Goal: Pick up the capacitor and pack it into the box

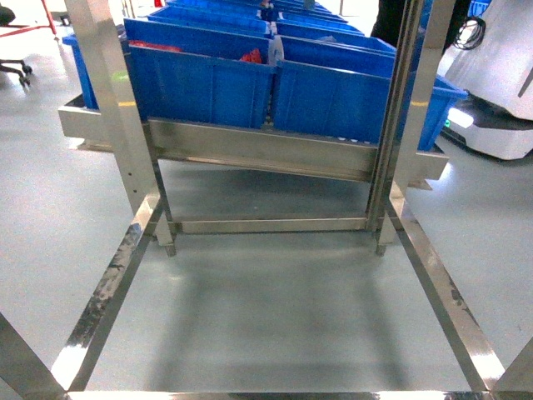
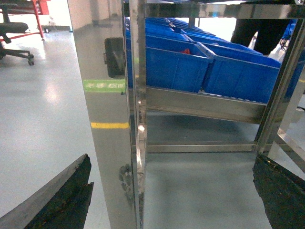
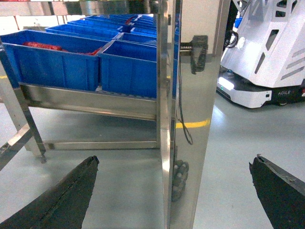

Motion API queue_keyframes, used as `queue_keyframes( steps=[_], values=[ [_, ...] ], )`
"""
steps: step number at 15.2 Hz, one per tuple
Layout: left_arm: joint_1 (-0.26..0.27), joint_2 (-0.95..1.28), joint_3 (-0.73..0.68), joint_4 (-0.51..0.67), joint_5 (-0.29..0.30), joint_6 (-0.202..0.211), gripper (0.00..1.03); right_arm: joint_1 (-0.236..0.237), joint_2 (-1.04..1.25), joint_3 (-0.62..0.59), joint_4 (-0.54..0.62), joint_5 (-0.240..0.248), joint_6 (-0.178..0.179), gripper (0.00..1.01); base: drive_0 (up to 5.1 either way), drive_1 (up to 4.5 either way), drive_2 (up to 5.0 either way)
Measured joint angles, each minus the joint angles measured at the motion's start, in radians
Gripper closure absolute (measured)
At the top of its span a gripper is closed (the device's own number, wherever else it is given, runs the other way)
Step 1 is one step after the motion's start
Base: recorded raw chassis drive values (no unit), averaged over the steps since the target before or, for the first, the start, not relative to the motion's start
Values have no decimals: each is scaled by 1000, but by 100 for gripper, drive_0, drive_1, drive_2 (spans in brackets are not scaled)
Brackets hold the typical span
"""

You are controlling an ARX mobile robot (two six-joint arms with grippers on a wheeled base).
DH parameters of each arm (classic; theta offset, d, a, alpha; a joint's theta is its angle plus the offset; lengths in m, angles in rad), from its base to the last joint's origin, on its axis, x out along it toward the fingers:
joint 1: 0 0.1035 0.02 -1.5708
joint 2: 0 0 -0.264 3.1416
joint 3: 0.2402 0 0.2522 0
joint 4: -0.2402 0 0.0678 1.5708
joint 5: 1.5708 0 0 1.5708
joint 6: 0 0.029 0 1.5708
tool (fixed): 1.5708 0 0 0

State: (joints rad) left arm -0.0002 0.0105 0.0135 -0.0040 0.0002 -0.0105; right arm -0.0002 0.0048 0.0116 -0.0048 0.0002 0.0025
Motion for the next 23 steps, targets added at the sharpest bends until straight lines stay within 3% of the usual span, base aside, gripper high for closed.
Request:
queue_keyframes(
  steps=[23],
  values=[
    [0, 0, 0, 0, 0, 0, 5, 0, 0, 0, 0, 0, 0, 3, 0, 0, 0]
  ],
)
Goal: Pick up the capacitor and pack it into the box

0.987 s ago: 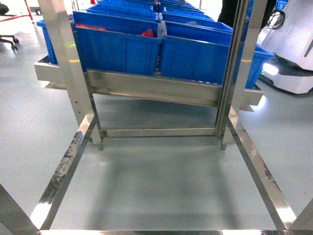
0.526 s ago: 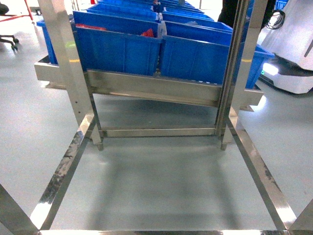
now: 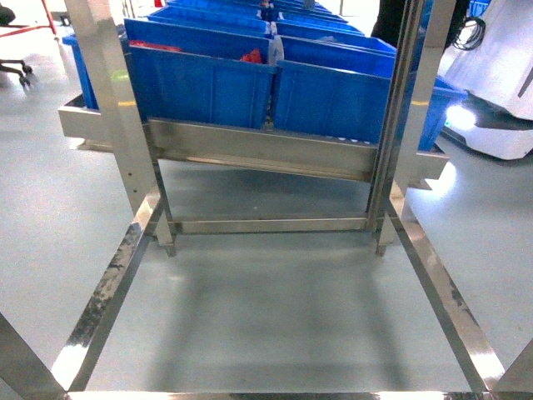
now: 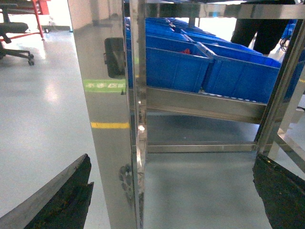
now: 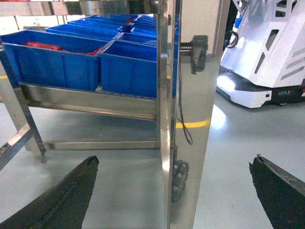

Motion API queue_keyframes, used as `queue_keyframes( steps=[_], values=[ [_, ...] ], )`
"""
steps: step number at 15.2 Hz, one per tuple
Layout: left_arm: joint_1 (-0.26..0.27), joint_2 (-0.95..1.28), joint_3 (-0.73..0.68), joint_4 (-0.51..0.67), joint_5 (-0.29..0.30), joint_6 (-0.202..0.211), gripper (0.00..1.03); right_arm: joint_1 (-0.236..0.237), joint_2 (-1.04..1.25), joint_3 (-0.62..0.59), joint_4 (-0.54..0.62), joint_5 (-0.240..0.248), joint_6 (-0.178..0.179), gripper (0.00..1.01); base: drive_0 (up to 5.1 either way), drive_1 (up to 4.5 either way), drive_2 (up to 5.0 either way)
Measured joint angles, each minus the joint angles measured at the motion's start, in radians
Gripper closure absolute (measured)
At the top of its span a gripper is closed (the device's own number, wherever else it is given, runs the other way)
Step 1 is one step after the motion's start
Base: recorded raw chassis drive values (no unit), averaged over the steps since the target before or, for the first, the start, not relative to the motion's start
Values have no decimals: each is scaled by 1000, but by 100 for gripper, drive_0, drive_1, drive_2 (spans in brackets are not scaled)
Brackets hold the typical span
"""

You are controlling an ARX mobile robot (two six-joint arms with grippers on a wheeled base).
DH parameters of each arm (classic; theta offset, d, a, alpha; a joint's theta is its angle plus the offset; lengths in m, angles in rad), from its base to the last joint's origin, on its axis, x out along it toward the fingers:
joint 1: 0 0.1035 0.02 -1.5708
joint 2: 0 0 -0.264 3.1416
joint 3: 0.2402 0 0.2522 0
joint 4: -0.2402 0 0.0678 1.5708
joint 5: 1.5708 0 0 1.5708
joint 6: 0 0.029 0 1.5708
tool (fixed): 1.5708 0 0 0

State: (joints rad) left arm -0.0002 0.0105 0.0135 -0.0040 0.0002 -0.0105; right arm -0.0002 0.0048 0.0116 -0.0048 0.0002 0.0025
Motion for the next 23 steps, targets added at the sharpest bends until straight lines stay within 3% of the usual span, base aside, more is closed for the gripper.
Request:
queue_keyframes(
  steps=[23],
  values=[
    [0, 0, 0, 1, 0, 5, 5, 0, 0, 0, 1, 0, -1, 3, 0, 0, 0]
  ],
)
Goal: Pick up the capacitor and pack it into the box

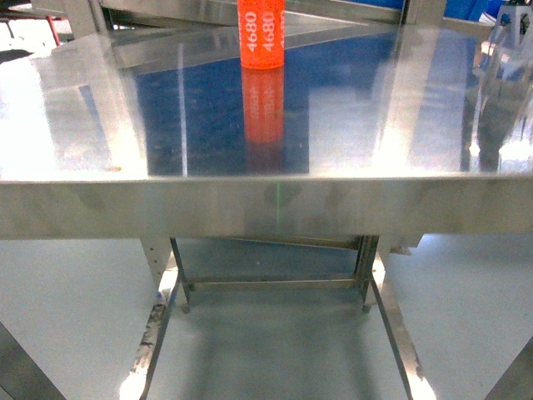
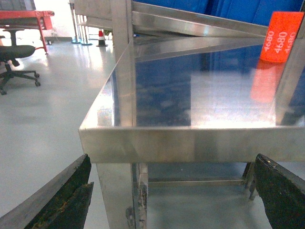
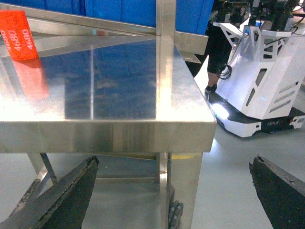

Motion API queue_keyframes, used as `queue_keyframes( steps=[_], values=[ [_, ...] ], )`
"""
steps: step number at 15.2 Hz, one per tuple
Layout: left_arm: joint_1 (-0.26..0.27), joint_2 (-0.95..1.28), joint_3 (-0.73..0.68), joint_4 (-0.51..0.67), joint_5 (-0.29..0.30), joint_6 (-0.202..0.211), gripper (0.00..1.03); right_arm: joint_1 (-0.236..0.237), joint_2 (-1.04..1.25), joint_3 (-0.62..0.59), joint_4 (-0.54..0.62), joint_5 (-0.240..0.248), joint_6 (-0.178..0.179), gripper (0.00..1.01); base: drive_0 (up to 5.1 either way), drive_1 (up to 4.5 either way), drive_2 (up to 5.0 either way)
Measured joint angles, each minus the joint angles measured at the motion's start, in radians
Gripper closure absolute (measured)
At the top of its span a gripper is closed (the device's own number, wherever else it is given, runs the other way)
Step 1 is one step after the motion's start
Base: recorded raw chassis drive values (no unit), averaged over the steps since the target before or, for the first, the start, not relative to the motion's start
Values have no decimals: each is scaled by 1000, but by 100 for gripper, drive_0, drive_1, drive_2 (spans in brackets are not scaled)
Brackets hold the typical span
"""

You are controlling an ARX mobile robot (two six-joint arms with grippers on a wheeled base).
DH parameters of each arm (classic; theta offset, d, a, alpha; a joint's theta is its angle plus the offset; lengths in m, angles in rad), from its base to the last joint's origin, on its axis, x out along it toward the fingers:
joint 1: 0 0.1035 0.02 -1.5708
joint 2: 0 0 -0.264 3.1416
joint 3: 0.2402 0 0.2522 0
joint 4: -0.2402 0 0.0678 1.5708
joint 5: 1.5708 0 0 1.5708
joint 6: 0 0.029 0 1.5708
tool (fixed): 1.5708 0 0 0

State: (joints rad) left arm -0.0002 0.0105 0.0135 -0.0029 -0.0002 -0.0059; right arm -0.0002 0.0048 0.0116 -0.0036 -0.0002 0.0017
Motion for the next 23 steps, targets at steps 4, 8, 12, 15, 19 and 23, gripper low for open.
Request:
queue_keyframes(
  steps=[4, 8, 12, 15, 19, 23],
  values=[
    [0, 0, 0, -1, -1, 5, 5, 0, 0, 0, -1, 0, 0, 3, 0, 0, 0],
    [0, 0, 0, -2, 0, 6, 5, 0, 0, 0, -2, 1, 0, 3, 0, 0, 0],
    [0, 0, 0, -1, 0, 6, 5, 0, 0, 0, -2, 0, 1, 3, 0, 0, 0],
    [0, 0, 0, -1, 0, 6, 5, 0, 0, 0, -2, 0, 1, 3, 0, 0, 0],
    [0, 0, 0, -1, 0, 6, 5, 0, 0, 0, -2, 0, 1, 3, 0, 0, 0],
    [10, 34, 6, -7, 2, -19, 5, 0, 0, 0, -2, 1, 1, 3, 0, 0, 0]
  ],
)
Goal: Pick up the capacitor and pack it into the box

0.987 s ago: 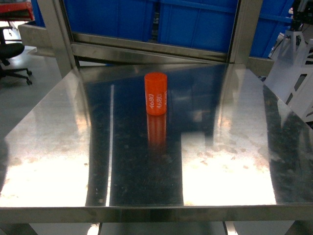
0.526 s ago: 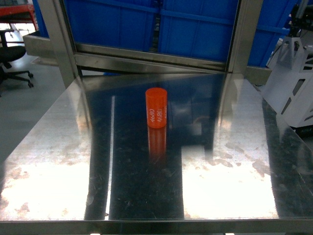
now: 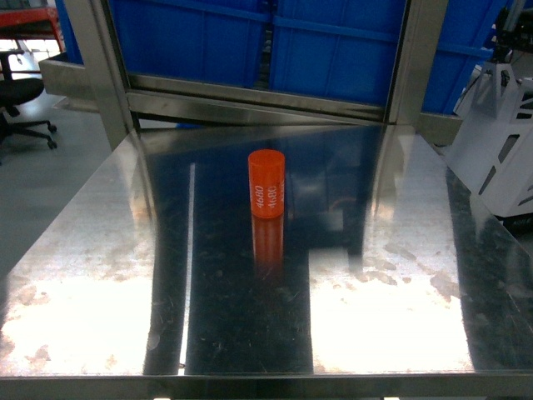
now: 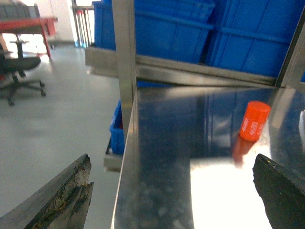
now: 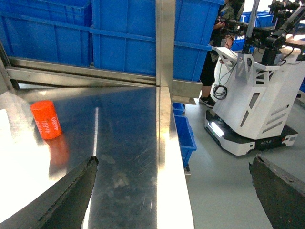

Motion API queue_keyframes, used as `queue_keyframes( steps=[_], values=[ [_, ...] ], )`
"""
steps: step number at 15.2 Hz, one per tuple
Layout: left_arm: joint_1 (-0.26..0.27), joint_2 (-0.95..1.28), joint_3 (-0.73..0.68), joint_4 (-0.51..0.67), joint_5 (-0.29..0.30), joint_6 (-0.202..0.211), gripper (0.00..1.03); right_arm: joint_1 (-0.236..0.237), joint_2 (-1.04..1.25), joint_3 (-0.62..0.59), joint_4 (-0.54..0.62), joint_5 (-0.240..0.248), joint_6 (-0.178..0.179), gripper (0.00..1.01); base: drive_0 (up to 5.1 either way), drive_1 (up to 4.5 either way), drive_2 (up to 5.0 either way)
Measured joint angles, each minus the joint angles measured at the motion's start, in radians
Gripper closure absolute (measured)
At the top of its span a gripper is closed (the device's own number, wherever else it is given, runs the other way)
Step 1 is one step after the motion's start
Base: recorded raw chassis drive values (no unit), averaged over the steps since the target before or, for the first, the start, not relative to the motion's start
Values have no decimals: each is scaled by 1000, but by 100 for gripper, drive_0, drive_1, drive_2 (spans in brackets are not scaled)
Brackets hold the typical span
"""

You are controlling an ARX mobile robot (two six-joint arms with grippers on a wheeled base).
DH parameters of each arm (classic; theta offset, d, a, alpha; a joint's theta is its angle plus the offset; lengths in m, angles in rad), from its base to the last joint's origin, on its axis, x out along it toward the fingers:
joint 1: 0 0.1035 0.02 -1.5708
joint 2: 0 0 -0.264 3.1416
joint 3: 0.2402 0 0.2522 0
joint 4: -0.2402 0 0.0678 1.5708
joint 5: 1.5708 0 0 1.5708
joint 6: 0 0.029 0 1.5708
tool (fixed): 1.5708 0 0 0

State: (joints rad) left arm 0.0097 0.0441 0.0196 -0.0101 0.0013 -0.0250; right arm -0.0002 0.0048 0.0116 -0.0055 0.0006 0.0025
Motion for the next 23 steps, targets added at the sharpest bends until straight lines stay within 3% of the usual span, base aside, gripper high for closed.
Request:
queue_keyframes(
  steps=[1, 2, 3, 5, 6, 7, 9, 11, 13, 16, 21, 23],
  values=[
    [26, 69, 1, 60, 31, -14, 5, 0, 0, 0, 0, 0, 0, 3, 0, 0, 0],
    [95, 300, 26, 245, 89, -25, 5, 0, 0, 0, 1, 0, 0, 3, 0, 0, 0],
    [105, 504, 53, 430, 101, -26, 5, 0, 0, 0, 0, 0, 0, 3, 0, 0, 0],
    [32, 1000, 214, 855, 96, -20, 5, 0, 0, 0, 1, 0, 0, 3, 0, 0, 0],
    [-14, 1199, 319, 974, 59, -19, 5, 0, 0, 0, 0, 0, 0, 3, 0, 0, 0],
    [-91, 1425, 461, 999, 20, -27, 5, 0, 0, 0, 0, 0, 0, 3, 0, 0, 0],
    [-161, 1588, 569, 970, -6, -47, 5, 0, 0, 0, 1, 0, 0, 3, 0, 0, 0],
    [-268, 1821, 779, 902, -24, -100, 5, 0, 0, 0, 0, 0, 0, 3, 0, 0, 0],
    [-332, 1947, 955, 861, -23, -114, 5, 0, 0, 0, 1, 0, 0, 3, 0, 0, 0],
    [-369, 2090, 1135, 789, -24, -125, 5, 0, 0, 0, 0, 0, 0, 3, 0, 0, 0],
    [-396, 2299, 1315, 692, -57, -127, 5, 0, 0, 0, 0, 0, 0, 3, 0, 0, 0],
    [-399, 2359, 1349, 683, -76, -109, 5, 0, 0, 0, 0, 0, 0, 3, 0, 0, 0]
  ],
)
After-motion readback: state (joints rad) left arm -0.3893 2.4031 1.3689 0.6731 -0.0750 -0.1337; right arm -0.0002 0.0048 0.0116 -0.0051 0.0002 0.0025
